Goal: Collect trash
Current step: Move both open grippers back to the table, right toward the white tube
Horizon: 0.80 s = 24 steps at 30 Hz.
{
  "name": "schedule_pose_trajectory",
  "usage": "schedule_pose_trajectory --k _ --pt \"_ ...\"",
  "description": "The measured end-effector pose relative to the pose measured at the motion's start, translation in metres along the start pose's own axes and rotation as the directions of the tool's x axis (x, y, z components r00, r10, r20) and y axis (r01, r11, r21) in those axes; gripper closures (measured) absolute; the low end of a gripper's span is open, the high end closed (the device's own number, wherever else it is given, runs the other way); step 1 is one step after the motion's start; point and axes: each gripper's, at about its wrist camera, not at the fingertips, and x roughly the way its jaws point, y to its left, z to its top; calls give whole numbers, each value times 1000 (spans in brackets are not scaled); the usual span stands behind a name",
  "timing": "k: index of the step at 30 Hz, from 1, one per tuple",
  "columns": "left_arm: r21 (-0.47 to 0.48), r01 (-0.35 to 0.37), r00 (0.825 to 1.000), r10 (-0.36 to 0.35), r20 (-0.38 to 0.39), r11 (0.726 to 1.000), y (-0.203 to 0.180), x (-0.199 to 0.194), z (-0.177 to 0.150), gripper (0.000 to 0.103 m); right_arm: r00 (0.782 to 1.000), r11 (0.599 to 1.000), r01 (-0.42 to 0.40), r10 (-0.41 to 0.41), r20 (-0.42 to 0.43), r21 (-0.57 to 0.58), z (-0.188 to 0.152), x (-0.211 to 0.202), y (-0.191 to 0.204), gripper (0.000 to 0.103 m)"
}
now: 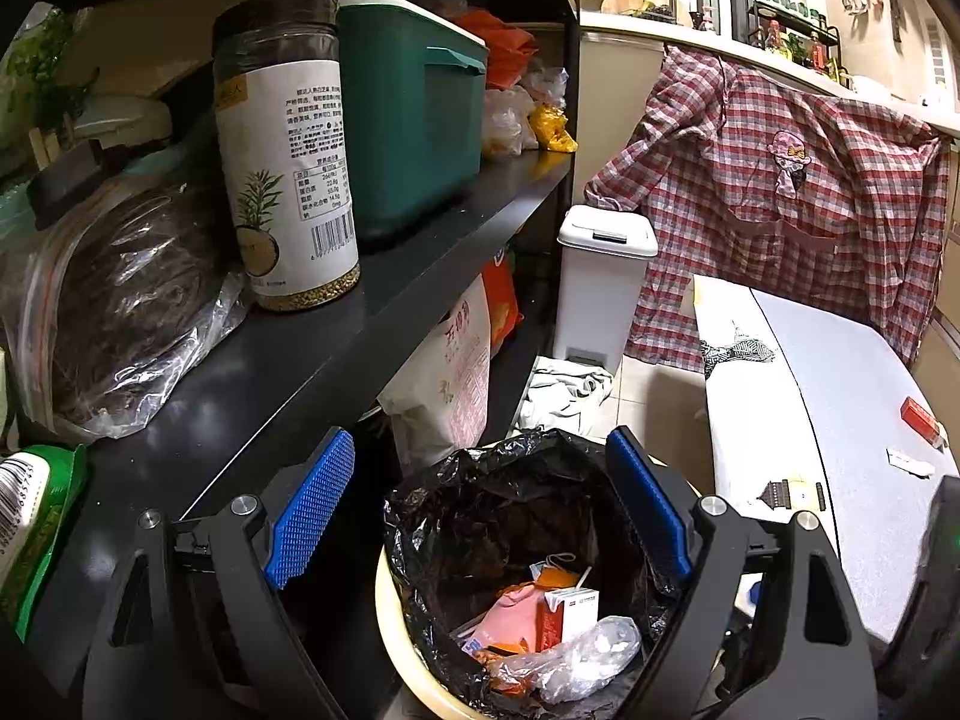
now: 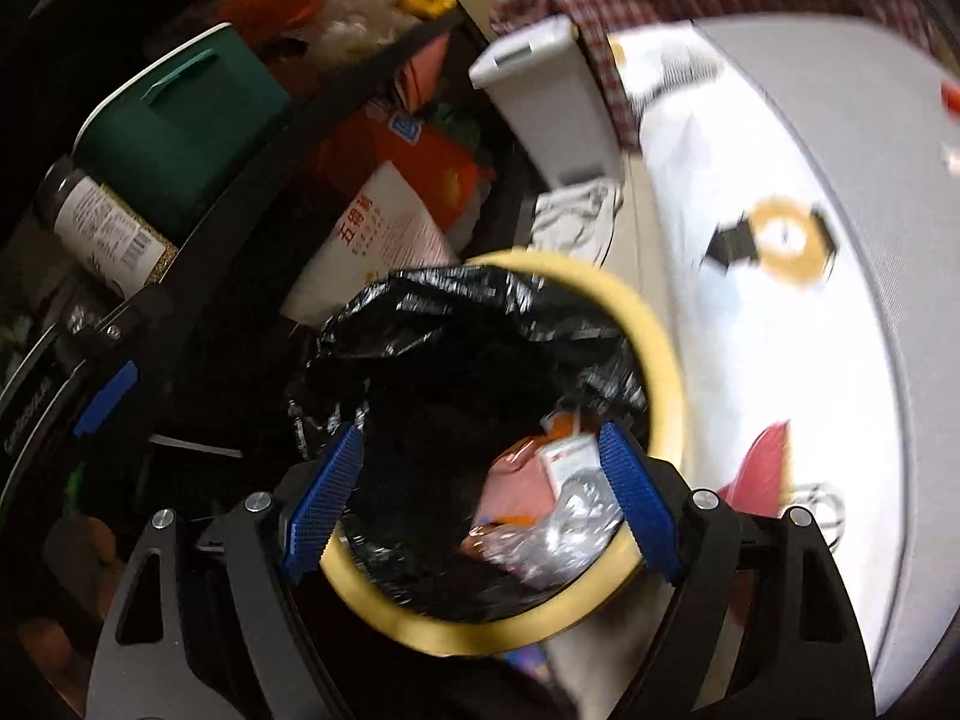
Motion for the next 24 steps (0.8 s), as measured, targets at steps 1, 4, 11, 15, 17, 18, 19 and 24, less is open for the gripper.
schedule_pose_trajectory --k 1,4,11,15,17,18,19,24 --pt "2 1 1000 -1 1 1000 0 1 0 20 1000 1000 10 -10 20 -9 3 -5 -1 23" --pt "6 18 1000 -18 -2 1000 -1 0 0 20 993 997 68 -64 96 -33 15 -25 -14 23" --pt "4 96 995 -96 -8 995 -25 0 13 20 889 928 372 -351 293 -17 63 -82 -85 23" --pt "30 153 988 -154 9 988 -55 -2 22 18 791 848 523 -519 324 82 89 -101 -158 22" --pt "66 179 983 -181 19 982 -78 -4 25 18 768 825 550 -560 310 130 98 -105 -193 22" --pt "78 187 982 -190 22 979 -86 -4 25 18 756 811 566 -582 300 148 103 -109 -216 22" --pt "93 203 978 -205 22 975 -98 -4 26 18 750 803 575 -594 292 156 106 -111 -231 22" --pt "135 246 968 -249 8 960 -137 2 25 18 739 777 591 -630 239 219 117 -122 -299 22"
